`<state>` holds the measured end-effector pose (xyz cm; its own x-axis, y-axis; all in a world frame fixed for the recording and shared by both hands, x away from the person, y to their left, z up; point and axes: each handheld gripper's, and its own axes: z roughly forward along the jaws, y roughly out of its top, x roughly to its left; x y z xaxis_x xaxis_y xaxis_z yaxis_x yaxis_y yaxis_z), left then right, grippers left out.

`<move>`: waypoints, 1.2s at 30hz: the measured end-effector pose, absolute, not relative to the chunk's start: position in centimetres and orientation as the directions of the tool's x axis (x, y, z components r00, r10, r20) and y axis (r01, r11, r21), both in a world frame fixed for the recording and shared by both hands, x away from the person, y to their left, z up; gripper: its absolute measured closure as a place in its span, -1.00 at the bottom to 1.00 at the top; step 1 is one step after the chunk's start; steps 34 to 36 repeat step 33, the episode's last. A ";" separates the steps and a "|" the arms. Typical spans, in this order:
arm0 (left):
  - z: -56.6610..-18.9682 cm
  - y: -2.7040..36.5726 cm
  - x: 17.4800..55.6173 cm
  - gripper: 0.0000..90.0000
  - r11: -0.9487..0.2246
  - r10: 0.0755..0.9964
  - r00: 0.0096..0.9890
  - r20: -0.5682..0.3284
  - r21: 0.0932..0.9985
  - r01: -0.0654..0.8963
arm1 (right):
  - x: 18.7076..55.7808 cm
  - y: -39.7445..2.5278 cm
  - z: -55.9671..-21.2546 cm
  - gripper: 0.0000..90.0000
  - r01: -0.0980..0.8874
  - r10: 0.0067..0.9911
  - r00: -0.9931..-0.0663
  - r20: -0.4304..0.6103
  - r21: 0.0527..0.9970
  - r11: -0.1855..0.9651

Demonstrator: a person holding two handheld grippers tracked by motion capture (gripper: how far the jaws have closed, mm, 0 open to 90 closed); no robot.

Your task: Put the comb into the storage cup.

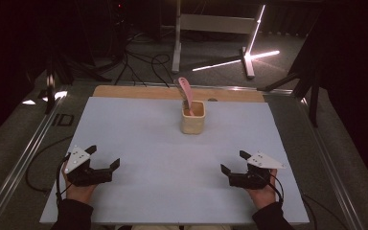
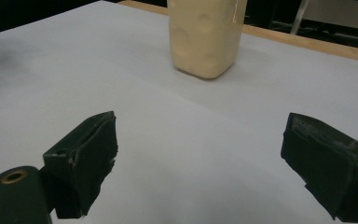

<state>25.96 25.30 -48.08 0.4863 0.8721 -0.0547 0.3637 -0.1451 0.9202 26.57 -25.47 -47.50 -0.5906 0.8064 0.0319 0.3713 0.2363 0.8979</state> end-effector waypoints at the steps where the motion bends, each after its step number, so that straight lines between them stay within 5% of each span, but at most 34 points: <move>1: -48.1 25.4 25.8 -1.00 -0.151 0.872 0.487 -0.048 0.920 0.361 | 26.5 -25.5 -47.5 -0.76 0.373 0.807 -0.590 0.032 0.897 0.236; 36: -48.3 26.0 23.8 -1.00 -0.168 0.896 0.444 0.028 0.945 0.281 | 25.7 -26.5 -48.6 -0.79 0.336 0.825 -0.565 0.015 0.918 0.213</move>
